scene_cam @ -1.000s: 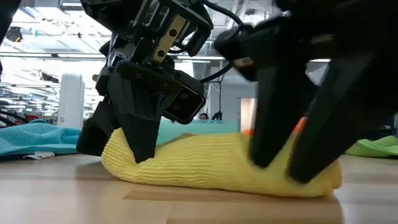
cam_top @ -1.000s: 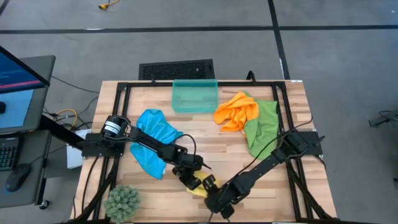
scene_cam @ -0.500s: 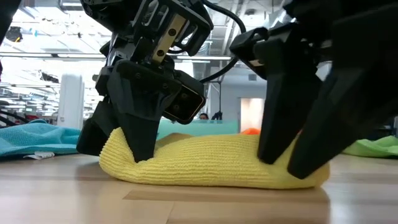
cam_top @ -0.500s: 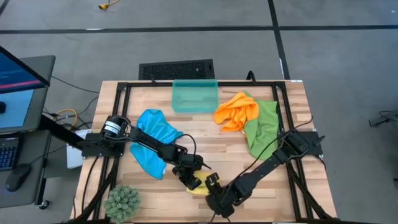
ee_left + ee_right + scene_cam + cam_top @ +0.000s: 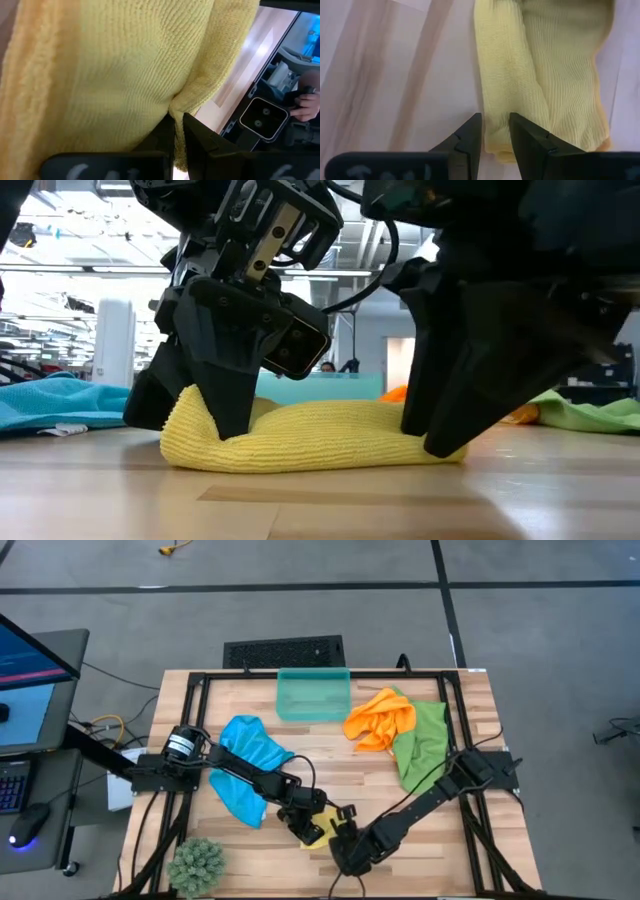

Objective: Roll microfiber towels into tight, uniform cylinder then place into a basket
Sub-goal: Roll the yellow microfiber towel

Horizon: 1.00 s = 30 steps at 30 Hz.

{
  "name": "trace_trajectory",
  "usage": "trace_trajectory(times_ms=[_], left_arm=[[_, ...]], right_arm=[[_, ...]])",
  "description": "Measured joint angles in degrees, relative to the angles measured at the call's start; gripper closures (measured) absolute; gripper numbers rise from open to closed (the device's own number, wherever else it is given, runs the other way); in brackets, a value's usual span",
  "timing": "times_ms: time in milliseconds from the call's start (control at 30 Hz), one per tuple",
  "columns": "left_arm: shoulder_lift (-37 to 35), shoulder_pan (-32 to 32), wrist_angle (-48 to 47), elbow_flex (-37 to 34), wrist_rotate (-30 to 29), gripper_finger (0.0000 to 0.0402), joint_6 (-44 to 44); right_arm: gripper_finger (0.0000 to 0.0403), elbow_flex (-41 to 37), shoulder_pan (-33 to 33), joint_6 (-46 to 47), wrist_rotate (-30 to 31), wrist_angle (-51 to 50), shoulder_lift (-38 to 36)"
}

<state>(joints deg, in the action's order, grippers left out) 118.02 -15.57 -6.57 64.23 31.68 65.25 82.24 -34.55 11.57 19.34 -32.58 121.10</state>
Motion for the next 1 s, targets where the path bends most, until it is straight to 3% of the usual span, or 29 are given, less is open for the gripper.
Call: trace_trajectory(times_ms=[300,500,667,833,1000], left_arm=[[0.0,0.0,-0.1,0.0,0.1,0.0391,-0.7],[0.0,0.0,-0.2,0.0,0.2,0.0391,-1.1],[0.0,-0.2,-0.5,0.0,0.5,0.0391,-2.7],[0.0,-0.2,-1.1,0.0,0.6,0.0391,-3.3],[0.0,-0.2,-1.4,0.0,0.9,0.0391,-4.1]], right_arm=[[0.0276,0.0,1.8,-3.0,-9.2,0.9,0.0],[0.0243,0.1,2.4,-2.5,-11.7,1.7,0.0],[0.0208,1.0,2.5,-2.2,-12.2,0.5,0.1],[0.0203,3.0,1.7,-1.4,-11.5,-5.4,-1.1],[0.0219,3.3,-0.7,-2.7,-4.2,-6.6,-4.9]])
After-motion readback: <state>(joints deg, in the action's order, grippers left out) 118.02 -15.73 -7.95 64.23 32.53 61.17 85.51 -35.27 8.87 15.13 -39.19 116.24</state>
